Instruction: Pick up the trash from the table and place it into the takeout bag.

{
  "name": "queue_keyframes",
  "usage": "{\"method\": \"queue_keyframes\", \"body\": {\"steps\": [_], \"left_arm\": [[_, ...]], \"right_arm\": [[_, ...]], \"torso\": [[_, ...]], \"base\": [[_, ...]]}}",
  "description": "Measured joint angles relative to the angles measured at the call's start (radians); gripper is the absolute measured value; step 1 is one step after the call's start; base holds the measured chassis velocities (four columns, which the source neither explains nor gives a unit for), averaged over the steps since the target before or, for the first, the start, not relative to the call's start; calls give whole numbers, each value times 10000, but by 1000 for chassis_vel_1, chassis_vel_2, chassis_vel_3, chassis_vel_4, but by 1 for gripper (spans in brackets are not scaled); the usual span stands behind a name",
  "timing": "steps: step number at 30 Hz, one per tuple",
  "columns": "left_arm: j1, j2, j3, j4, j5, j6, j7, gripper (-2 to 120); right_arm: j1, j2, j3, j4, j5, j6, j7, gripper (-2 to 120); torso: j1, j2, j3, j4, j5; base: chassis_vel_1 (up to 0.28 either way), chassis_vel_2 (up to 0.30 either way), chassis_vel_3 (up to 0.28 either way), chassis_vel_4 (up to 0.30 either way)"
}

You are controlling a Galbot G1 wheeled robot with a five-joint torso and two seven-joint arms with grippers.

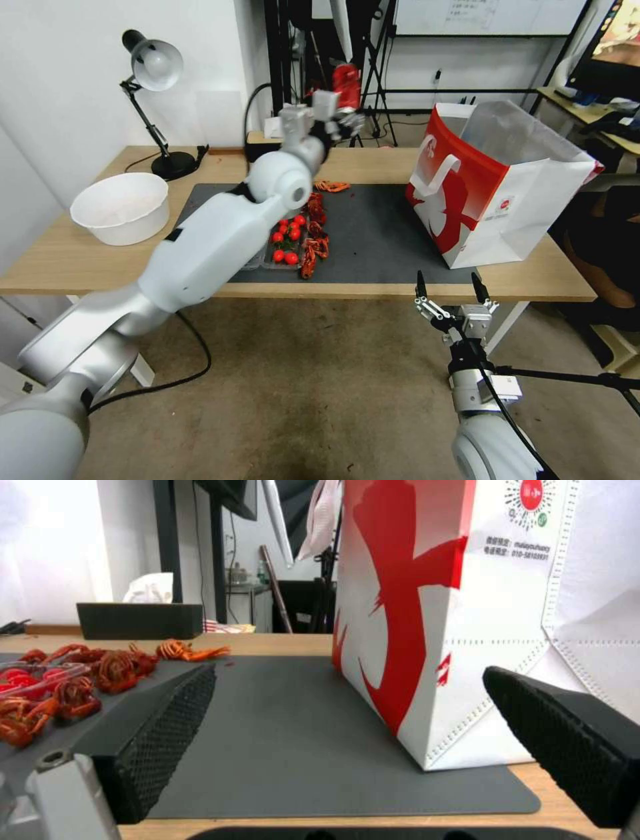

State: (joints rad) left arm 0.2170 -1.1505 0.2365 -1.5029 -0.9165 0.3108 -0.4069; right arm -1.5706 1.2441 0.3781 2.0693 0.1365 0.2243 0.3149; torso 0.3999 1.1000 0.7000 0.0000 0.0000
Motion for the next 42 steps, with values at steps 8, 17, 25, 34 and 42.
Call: {"method": "queue_keyframes", "body": {"steps": [8,17,25,34,42], "left_arm": [[-1737,-1095,1709,-313,-1129,-660,608,50],[-2893,-2786,3056,63,-1700,-837,657,50],[-3147,-4557,3937,2017,-1674,-1179,1052,50],[-3124,-4531,4099,2472,-1523,-1221,1216,54],[-3150,-4468,3850,2226,-1626,-1202,1173,84]], "right_arm": [[-73,13,82,15,0,36,7,100],[-51,81,93,23,0,59,11,100],[-244,163,190,128,-5,220,16,100],[-199,209,169,84,-9,243,17,100],[-168,217,138,67,-11,244,15,100]], "torso": [[0,0,0,-1,2],[0,0,0,0,2],[0,0,0,0,1],[1,0,0,1,0],[0,0,0,0,0]], "base": [[0,0,0,0],[0,0,0,0],[0,0,0,0],[0,0,0,0],[0,0,0,0]]}}
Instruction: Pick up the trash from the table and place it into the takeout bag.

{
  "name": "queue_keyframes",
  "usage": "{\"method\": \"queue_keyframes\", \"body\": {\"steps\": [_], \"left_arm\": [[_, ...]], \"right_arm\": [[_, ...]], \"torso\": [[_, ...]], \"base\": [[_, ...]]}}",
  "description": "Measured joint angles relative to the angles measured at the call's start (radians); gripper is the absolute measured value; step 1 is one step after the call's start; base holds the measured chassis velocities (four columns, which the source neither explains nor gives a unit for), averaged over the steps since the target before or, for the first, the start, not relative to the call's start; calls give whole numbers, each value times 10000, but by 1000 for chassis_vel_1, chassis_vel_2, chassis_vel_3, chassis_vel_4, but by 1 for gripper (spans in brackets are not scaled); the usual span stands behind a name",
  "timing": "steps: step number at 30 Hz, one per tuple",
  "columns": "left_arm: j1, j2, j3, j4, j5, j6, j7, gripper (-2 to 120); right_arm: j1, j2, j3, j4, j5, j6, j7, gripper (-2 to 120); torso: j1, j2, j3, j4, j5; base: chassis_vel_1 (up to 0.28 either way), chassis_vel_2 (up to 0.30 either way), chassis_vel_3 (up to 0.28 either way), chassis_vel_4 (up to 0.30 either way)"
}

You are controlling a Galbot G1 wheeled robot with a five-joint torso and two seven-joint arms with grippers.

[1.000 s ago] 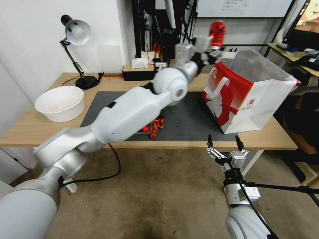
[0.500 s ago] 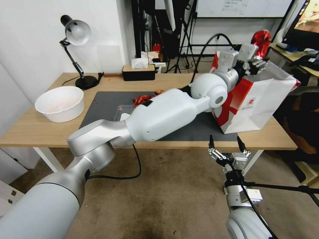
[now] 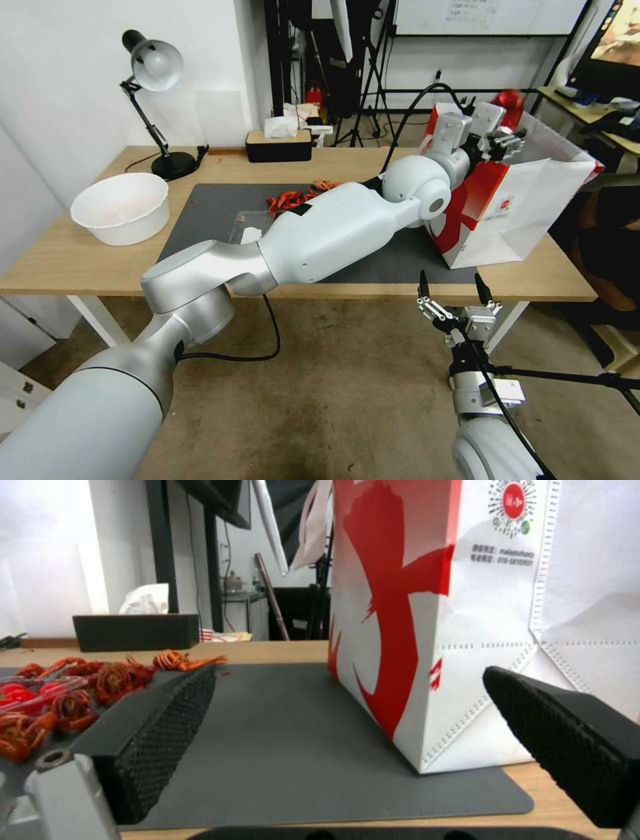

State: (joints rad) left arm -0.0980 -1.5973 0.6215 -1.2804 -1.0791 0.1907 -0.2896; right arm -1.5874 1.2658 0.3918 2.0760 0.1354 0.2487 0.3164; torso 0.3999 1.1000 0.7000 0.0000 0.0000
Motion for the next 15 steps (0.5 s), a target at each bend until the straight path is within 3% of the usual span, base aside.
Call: {"method": "queue_keyframes", "body": {"steps": [5,6,14,15], "left_arm": [[102,236,-517,-430,-28,-35,-174,98],[170,544,-855,-765,-36,-10,-290,99],[462,1689,-1498,-1629,-101,151,-441,100],[593,2090,-1610,-1911,-131,180,-481,100]], "right_arm": [[-9,-1,3,15,-3,-3,-1,100],[-8,-11,9,16,-3,-9,-2,100],[6,21,0,16,-14,-32,-8,100],[11,28,-23,16,-23,-48,-12,100]], "torso": [[1,0,0,-3,0],[0,0,-1,-3,-1],[0,0,0,2,-4],[1,0,0,3,-5]], "base": [[0,0,0,0],[0,0,0,0],[0,0,0,0],[0,0,0,0]]}}
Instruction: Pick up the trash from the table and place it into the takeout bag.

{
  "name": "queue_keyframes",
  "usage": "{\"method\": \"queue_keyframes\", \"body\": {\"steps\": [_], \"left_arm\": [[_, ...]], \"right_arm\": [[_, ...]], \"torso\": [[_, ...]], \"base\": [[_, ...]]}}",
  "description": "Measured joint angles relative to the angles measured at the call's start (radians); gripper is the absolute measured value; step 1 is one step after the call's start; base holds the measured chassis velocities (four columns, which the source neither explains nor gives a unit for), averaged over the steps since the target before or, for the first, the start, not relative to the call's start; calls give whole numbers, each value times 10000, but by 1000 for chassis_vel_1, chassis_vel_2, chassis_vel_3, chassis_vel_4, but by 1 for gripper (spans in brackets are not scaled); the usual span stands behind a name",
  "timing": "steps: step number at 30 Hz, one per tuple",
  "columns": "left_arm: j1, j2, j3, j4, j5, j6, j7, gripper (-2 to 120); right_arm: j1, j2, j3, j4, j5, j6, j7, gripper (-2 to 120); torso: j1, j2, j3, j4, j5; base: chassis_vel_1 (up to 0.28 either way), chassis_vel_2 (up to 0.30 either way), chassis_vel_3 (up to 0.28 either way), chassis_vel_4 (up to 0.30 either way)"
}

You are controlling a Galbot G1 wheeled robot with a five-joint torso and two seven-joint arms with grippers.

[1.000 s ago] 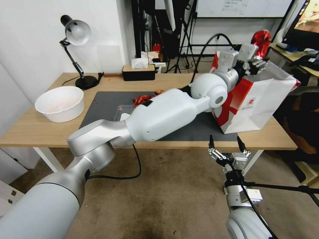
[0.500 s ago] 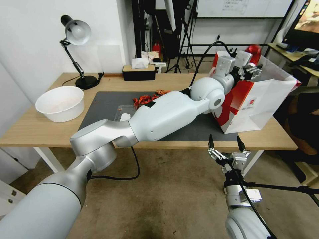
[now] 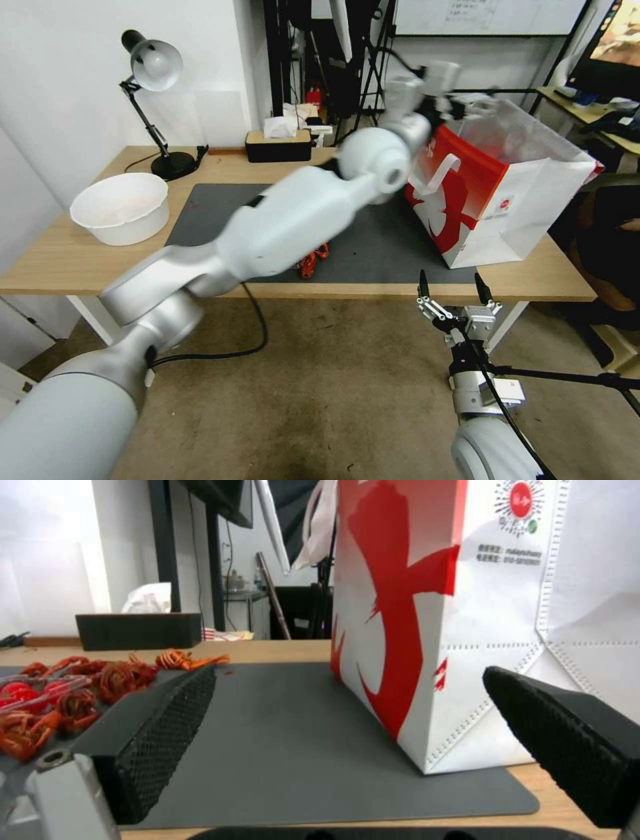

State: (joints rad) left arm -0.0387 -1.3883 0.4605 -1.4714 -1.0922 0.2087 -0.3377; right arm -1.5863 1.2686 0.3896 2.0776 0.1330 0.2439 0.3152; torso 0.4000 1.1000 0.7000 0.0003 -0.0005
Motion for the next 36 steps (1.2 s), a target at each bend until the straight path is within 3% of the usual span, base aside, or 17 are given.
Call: {"method": "queue_keyframes", "body": {"steps": [4,7,12,15,19,26,28,36], "left_arm": [[278,697,-204,-414,-21,27,-21,100],[1166,2223,-723,-1113,74,-12,150,100],[1931,3089,-1244,-1714,196,-51,287,100],[3067,4034,-2115,-2574,353,-80,403,100],[3994,4738,-2791,-3181,555,-172,545,100],[5582,5517,-3961,-3844,923,-349,776,100],[6645,5836,-4833,-4176,1194,-506,951,100],[8484,6154,-6256,-4702,1893,-1052,1082,100]], "right_arm": [[12,0,-22,-5,-14,-19,-14,100],[-1,-50,-30,-5,-23,-38,-21,100],[-16,-55,-41,-6,-31,-39,-27,100],[9,-64,-87,-35,-54,-39,-39,100],[22,-95,-103,-69,-64,-39,-49,100],[48,-107,-190,-118,-99,-39,-60,100],[59,-112,-226,-158,-124,-37,-65,100],[114,-104,-308,-270,-194,-7,-77,100]], "torso": [[0,0,-1,0,-1],[-1,0,0,1,0],[-1,1,-1,0,3],[0,0,-1,-2,3],[0,0,-1,-5,5],[0,1,-1,-3,2],[0,1,-2,-2,5],[-1,1,-2,-5,3]], "base": [[0,0,0,0],[0,0,0,0],[0,0,0,0],[0,0,0,0],[0,0,0,0],[0,0,0,0],[0,0,0,0],[0,0,0,0]]}}
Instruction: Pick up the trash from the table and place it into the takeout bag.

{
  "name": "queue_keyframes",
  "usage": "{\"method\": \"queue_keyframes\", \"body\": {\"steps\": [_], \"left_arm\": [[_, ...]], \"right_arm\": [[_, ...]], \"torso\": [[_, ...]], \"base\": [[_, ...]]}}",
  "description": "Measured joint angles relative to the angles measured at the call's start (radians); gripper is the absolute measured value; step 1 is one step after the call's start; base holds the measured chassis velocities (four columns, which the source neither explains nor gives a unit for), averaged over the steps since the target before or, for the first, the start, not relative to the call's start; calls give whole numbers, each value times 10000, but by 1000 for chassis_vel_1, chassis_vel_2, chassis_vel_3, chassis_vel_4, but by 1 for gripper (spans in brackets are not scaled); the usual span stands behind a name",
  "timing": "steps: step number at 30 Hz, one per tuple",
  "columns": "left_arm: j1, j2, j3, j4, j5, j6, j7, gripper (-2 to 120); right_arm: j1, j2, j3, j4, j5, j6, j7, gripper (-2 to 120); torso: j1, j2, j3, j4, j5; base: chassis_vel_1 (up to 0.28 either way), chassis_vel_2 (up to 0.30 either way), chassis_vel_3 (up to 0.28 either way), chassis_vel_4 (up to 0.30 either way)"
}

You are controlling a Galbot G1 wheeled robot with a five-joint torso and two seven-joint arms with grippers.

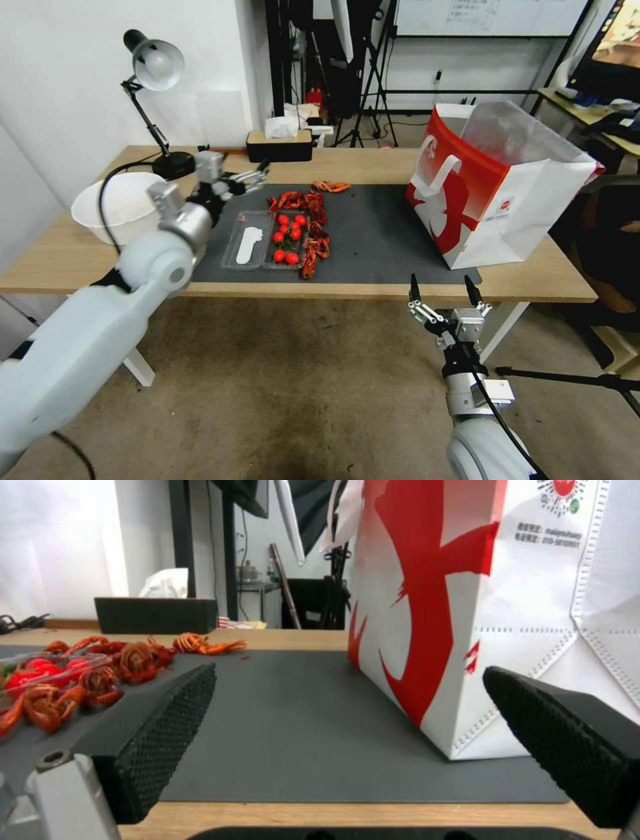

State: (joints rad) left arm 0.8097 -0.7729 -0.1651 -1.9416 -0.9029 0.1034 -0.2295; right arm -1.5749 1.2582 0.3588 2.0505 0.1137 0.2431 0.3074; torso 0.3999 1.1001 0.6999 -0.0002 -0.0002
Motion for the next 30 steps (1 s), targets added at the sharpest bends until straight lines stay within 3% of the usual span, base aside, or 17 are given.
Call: {"method": "queue_keyframes", "body": {"steps": [4,12,20,30], "left_arm": [[1528,-89,-960,-327,749,-294,106,100],[3158,-736,-1998,-573,2094,-697,239,100],[4484,-1467,-2929,-658,3147,-1305,436,100],[5534,-2057,-3638,-681,3713,-1812,594,100]], "right_arm": [[38,16,-61,-109,-38,34,-8,100],[52,1,-85,-286,-53,96,-17,100],[80,-28,-84,-348,-54,125,-17,100],[46,0,-91,-354,-54,155,-7,100]], "torso": [[1,0,0,2,-1],[0,0,0,2,1],[0,0,1,1,2],[2,0,1,1,2]], "base": [[0,0,0,0],[0,0,0,0],[0,0,0,0],[0,0,0,0]]}}
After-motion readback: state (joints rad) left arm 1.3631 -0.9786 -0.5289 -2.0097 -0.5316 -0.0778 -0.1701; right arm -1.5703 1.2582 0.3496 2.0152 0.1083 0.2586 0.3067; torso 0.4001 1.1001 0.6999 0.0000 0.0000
